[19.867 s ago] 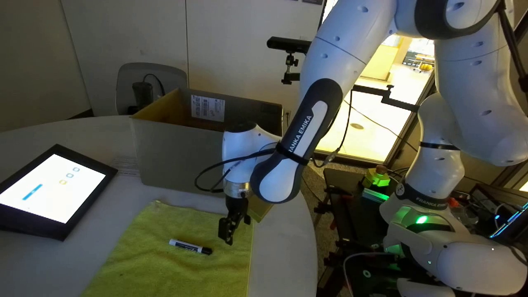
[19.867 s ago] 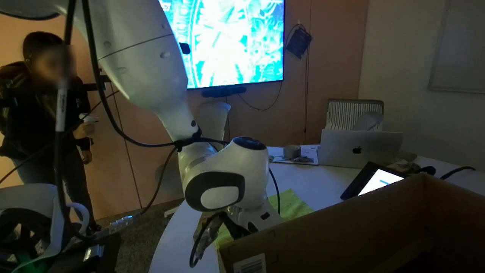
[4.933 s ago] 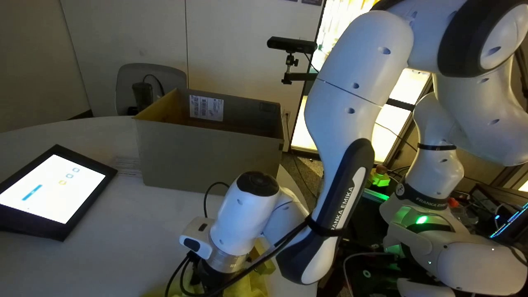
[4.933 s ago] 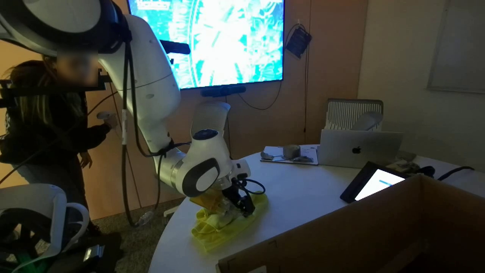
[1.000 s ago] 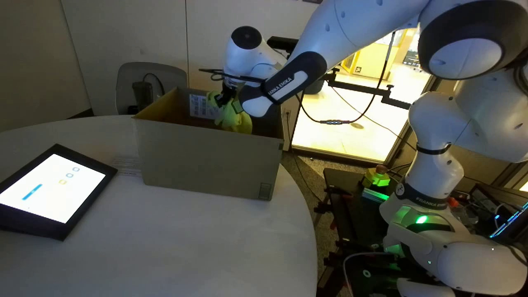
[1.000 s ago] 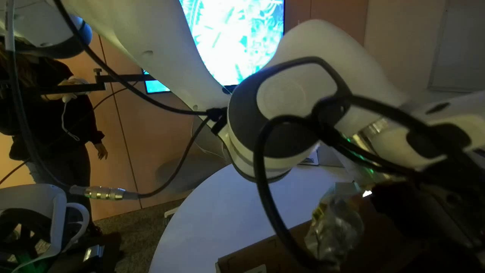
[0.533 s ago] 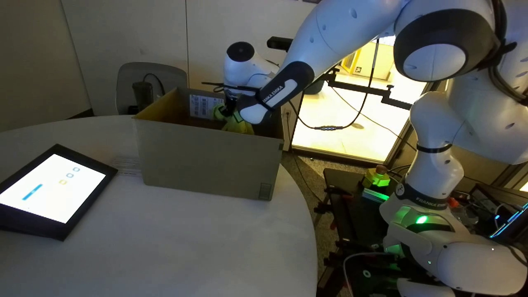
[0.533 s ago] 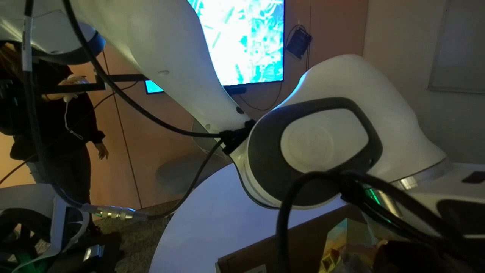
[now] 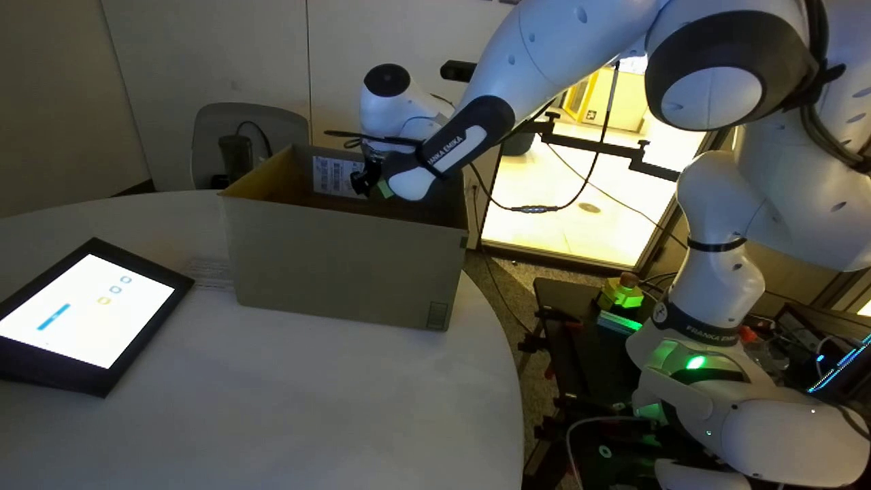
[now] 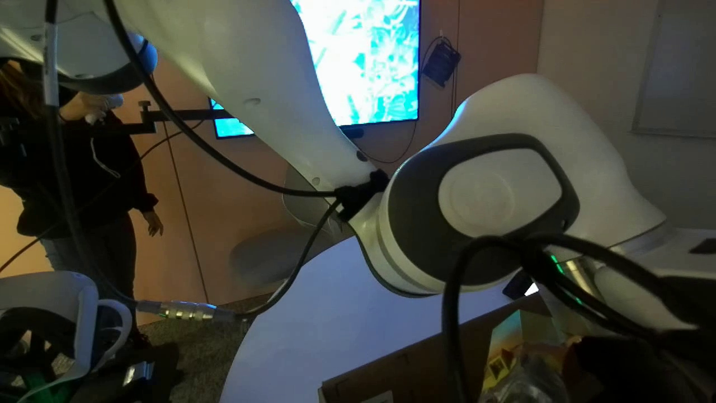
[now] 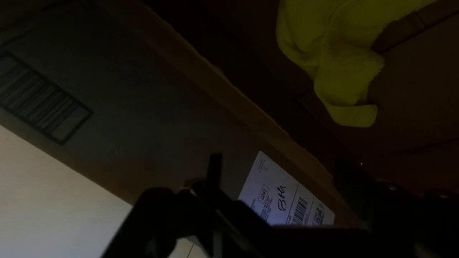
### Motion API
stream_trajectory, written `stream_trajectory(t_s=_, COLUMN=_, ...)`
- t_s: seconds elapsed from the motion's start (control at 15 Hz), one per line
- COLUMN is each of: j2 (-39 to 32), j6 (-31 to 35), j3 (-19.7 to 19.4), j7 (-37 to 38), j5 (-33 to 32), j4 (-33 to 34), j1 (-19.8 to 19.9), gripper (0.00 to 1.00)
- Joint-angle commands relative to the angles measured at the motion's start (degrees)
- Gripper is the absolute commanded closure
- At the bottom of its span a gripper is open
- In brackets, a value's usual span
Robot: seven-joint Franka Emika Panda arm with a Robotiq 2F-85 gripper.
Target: Pick up the marker and wrap it on the cloth, then put the cloth in the box
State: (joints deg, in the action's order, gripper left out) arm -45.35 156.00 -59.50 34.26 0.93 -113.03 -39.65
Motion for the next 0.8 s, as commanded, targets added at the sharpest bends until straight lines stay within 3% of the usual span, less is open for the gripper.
stream_trajectory(t_s=0.0, j2=7.0, j6=-1.3, j3=-1.2, j7=0.1, j5=-3.7, j4=-1.9, j1=-2.6, gripper=0.0)
stream_trajectory(t_s=0.4, j2=22.9, j6=-4.2, j3=-7.4, j7=-1.2, j5=-12.7, j4=-7.3, j1=-14.6, gripper=0.0)
stream_trajectory(t_s=0.73, j2=37.9, j6=-15.4, j3=-13.3, j7=-6.9, j5=-13.6, j4=-7.5, j1=-26.7, gripper=0.0)
